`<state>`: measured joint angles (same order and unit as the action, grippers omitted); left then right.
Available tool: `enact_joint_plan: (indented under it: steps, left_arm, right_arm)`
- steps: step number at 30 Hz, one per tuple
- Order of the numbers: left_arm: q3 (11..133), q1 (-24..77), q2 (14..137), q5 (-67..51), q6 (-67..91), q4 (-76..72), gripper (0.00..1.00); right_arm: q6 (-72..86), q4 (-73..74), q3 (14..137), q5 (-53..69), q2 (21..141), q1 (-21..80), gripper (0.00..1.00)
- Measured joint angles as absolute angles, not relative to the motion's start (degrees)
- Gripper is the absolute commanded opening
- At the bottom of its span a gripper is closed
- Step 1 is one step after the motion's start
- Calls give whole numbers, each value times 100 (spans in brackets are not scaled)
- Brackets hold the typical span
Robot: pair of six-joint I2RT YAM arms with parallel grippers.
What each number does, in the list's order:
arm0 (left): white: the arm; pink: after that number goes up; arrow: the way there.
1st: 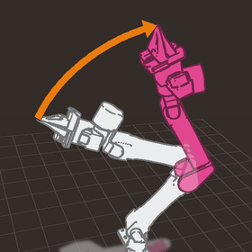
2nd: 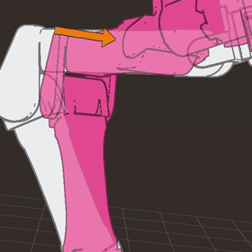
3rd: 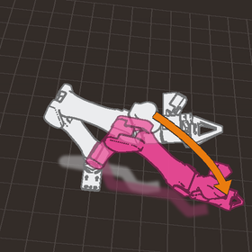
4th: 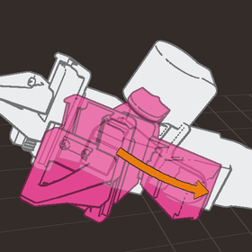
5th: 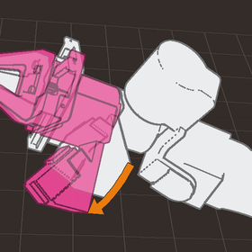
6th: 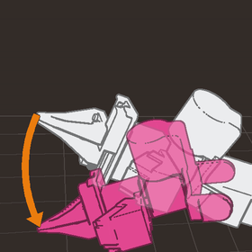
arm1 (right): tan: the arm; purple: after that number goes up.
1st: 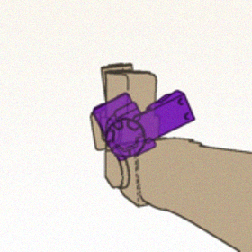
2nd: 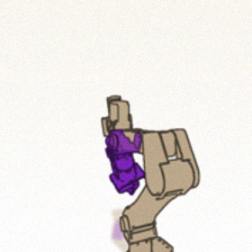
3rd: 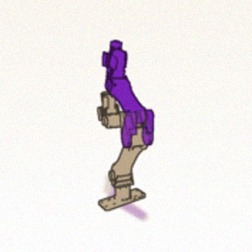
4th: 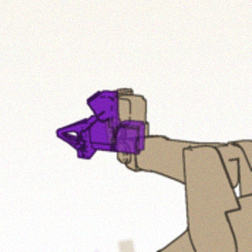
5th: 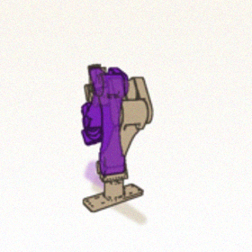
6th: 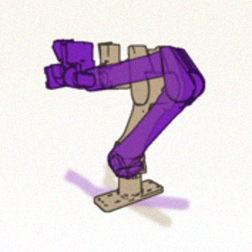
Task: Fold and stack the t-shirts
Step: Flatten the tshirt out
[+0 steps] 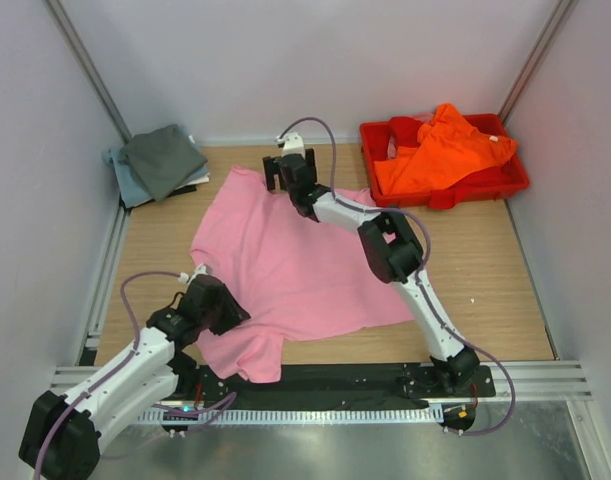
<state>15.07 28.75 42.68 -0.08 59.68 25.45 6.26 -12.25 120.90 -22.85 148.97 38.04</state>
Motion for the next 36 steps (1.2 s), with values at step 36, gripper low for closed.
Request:
enact_joint_plan:
  steps: [36]
  left_arm:
    - [10189,753,12580,180,3990,3632,60]
  right_arm:
    - [2947,1251,5489,-1551,9498,4786,99]
